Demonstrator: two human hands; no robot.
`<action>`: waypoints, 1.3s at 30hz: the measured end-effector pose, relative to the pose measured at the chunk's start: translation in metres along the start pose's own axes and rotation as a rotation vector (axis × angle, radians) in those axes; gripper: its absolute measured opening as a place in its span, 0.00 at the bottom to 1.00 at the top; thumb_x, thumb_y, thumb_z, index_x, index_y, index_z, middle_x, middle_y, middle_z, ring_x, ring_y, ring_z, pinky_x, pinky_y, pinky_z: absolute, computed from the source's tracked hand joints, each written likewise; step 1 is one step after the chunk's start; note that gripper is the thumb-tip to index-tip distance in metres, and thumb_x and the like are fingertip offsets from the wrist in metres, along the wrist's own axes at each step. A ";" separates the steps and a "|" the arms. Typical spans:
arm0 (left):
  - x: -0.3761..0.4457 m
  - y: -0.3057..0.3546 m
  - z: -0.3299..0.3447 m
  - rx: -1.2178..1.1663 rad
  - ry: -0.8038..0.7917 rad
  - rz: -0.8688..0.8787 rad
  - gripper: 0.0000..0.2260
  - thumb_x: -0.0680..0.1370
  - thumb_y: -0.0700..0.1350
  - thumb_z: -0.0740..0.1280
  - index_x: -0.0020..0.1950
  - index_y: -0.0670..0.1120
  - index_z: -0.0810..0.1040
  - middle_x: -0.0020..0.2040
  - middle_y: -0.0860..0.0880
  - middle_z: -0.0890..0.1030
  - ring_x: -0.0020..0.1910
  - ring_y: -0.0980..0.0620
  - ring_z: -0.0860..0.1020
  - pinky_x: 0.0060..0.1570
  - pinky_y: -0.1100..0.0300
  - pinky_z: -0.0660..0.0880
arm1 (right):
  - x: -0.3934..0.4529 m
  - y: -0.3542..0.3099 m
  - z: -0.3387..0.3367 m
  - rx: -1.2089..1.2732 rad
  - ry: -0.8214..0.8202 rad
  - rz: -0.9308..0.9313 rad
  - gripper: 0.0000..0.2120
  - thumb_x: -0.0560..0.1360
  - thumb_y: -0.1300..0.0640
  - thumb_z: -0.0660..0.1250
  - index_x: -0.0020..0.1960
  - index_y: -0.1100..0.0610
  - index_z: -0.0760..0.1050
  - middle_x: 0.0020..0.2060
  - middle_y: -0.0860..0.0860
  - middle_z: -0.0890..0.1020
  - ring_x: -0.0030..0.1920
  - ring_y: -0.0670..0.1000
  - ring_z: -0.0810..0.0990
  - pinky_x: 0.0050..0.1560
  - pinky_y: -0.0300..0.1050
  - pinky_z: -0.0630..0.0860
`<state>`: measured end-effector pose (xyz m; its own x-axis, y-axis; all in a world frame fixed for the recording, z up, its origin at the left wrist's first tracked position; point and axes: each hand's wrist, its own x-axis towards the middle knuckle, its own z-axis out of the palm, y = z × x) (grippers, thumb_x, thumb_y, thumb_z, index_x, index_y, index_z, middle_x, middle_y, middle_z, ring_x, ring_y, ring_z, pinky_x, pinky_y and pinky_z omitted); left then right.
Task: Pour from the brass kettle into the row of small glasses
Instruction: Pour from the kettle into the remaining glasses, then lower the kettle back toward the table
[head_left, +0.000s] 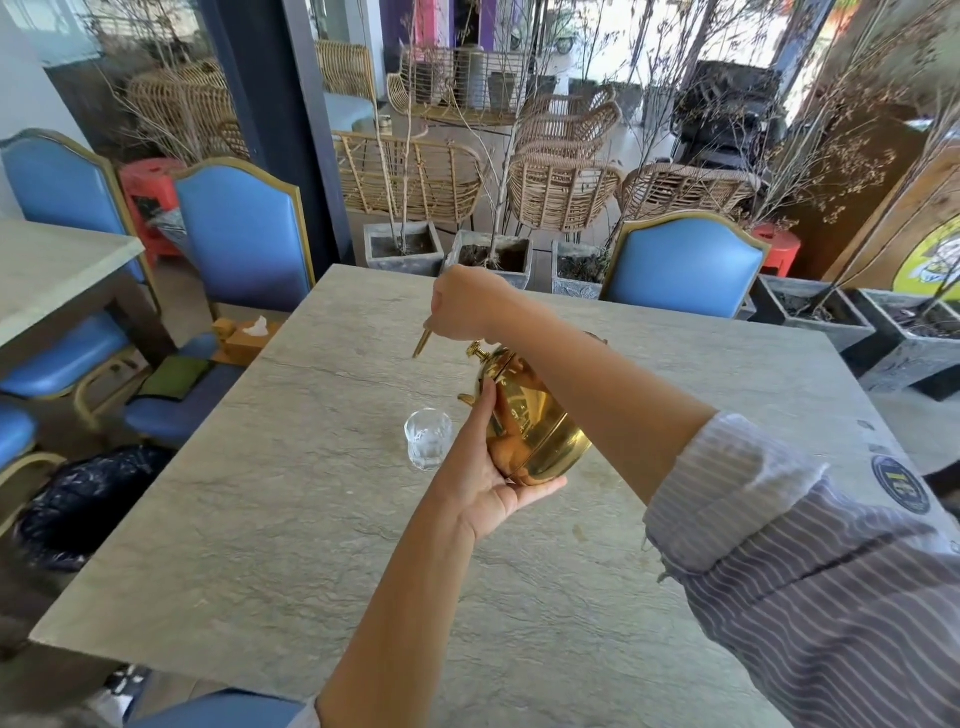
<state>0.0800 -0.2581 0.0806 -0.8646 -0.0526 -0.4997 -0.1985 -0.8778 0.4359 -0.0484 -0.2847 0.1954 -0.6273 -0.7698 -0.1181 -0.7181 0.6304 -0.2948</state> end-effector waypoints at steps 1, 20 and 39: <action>-0.001 0.000 0.001 0.003 -0.008 0.000 0.30 0.78 0.63 0.70 0.73 0.45 0.76 0.72 0.34 0.80 0.74 0.29 0.74 0.76 0.29 0.67 | -0.002 0.000 -0.002 -0.005 -0.003 -0.004 0.09 0.77 0.58 0.61 0.52 0.63 0.75 0.40 0.55 0.76 0.26 0.51 0.70 0.27 0.43 0.69; 0.008 -0.008 -0.018 0.198 0.113 0.065 0.38 0.68 0.61 0.77 0.76 0.47 0.76 0.70 0.38 0.83 0.70 0.37 0.80 0.68 0.36 0.78 | -0.026 0.023 0.029 0.276 0.147 0.035 0.13 0.76 0.55 0.66 0.58 0.59 0.79 0.49 0.55 0.83 0.47 0.58 0.83 0.44 0.51 0.82; 0.021 -0.078 -0.031 0.686 0.234 0.336 0.59 0.66 0.55 0.86 0.87 0.48 0.51 0.81 0.47 0.71 0.70 0.50 0.74 0.72 0.48 0.73 | -0.137 0.113 0.064 0.705 0.219 0.178 0.20 0.75 0.47 0.71 0.41 0.66 0.78 0.31 0.56 0.79 0.33 0.53 0.78 0.37 0.49 0.74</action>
<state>0.0913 -0.2053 0.0125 -0.8244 -0.4274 -0.3710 -0.2501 -0.3129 0.9163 -0.0241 -0.1151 0.1172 -0.8139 -0.5787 -0.0511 -0.2843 0.4735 -0.8336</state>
